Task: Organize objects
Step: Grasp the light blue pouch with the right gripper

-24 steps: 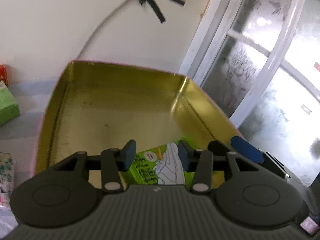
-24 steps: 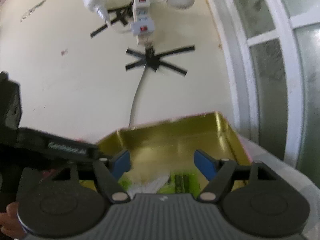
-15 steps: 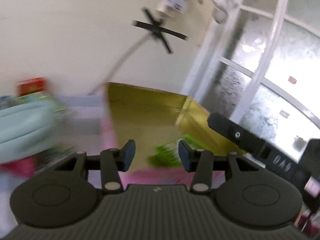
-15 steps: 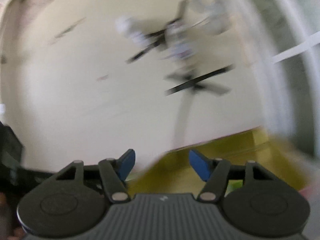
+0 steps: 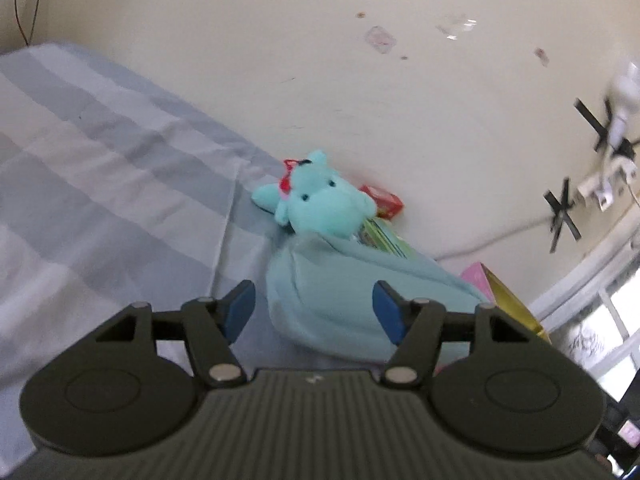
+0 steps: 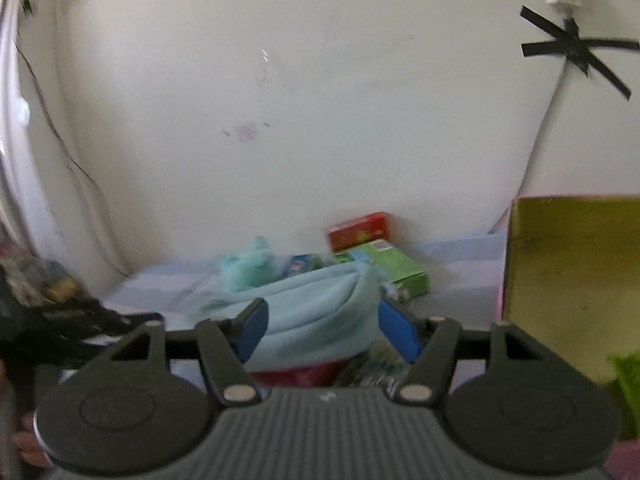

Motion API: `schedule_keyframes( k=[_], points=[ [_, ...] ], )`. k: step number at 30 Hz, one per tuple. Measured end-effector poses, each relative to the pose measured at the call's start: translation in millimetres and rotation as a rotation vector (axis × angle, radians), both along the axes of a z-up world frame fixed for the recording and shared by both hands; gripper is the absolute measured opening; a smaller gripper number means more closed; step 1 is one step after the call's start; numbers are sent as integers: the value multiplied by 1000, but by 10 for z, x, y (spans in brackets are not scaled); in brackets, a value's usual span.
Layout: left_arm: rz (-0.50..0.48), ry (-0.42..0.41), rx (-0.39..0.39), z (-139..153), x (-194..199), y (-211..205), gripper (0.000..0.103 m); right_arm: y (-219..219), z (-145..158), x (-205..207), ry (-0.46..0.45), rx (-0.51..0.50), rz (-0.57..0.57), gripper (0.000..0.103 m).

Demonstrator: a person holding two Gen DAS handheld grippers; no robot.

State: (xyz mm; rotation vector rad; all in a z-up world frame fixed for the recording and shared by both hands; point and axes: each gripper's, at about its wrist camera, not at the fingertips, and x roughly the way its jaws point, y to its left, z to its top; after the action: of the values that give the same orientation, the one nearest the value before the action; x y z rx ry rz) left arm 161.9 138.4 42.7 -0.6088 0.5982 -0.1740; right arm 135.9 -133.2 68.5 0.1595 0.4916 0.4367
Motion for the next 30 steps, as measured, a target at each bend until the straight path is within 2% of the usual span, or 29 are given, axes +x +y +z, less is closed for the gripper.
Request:
schedule_keyframes(
  k=[2, 5, 7, 8, 9, 10, 12, 14, 18, 21, 23, 27, 30],
  points=[
    [-1, 29, -18, -81, 127, 53, 73, 60, -50, 21, 15, -19, -34, 71],
    [-12, 66, -110, -209, 311, 89, 82, 110, -46, 306, 65, -41, -37, 78],
    [-34, 83, -147, -298, 381, 103, 79, 126, -80, 445, 118, -27, -17, 76],
    [-48, 94, -151, -356, 332, 90, 63, 130, -116, 499, 158, -6, -1, 64],
    [-62, 114, -146, -383, 336, 70, 58, 129, -160, 536, 190, 18, 16, 58],
    [-57, 106, -135, -386, 241, 41, 57, 129, -163, 533, 198, 34, 13, 56],
    [-46, 103, -137, -337, 83, 87, 52, 141, -118, 421, 168, 20, 14, 50],
    [-36, 78, -137, -269, -155, 130, 51, 119, -76, 215, 137, 13, 41, 50],
    [-45, 35, -9, -177, -732, 25, 51, 70, -84, -229, 132, -8, 106, 49],
    [-68, 82, 36, -274, -1004, -96, 51, -47, -204, -493, 170, -14, 122, 49],
    [-82, 110, 46, -360, -1127, -177, 51, -142, -298, -626, 203, -10, 121, 49],
    [-95, 78, 164, -333, -1334, -489, 51, -412, -520, -809, 264, 26, 123, 48],
    [-141, 49, 205, -201, -1305, -765, 51, -629, -496, -936, 218, 30, 88, 48]
  ],
)
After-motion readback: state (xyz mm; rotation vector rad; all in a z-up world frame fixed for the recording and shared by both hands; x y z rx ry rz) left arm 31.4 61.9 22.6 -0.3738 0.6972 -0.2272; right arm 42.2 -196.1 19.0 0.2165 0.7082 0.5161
